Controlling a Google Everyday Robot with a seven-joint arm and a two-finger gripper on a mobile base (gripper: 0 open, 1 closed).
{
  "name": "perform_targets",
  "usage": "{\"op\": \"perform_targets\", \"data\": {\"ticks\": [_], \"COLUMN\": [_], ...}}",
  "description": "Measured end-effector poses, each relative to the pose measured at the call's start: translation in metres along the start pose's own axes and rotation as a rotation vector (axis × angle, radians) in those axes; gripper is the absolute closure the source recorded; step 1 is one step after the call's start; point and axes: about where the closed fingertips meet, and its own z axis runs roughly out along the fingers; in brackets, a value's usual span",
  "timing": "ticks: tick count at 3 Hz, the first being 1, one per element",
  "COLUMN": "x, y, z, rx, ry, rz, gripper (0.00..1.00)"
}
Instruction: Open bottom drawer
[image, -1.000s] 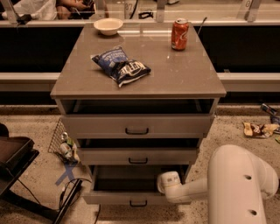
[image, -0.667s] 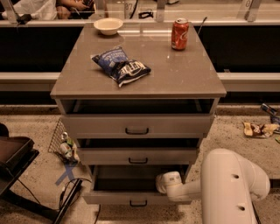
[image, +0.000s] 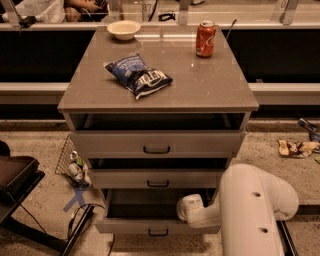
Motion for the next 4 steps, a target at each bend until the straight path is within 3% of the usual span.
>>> {"op": "perform_targets", "data": {"ticks": [1, 2, 3, 4], "x": [-0.003, 0.004, 0.003, 0.020], "y": [0.019, 0.059, 0.057, 0.131], "z": [-0.003, -0.012, -0.012, -0.044], "rx": [-0.089, -0.198, -0.198, -0.280], "ry": [0.059, 0.116, 0.116, 0.129], "rz": [-0.060, -0.063, -0.063, 0.013], "gripper": [1.00, 1.00, 1.00, 1.00]}}
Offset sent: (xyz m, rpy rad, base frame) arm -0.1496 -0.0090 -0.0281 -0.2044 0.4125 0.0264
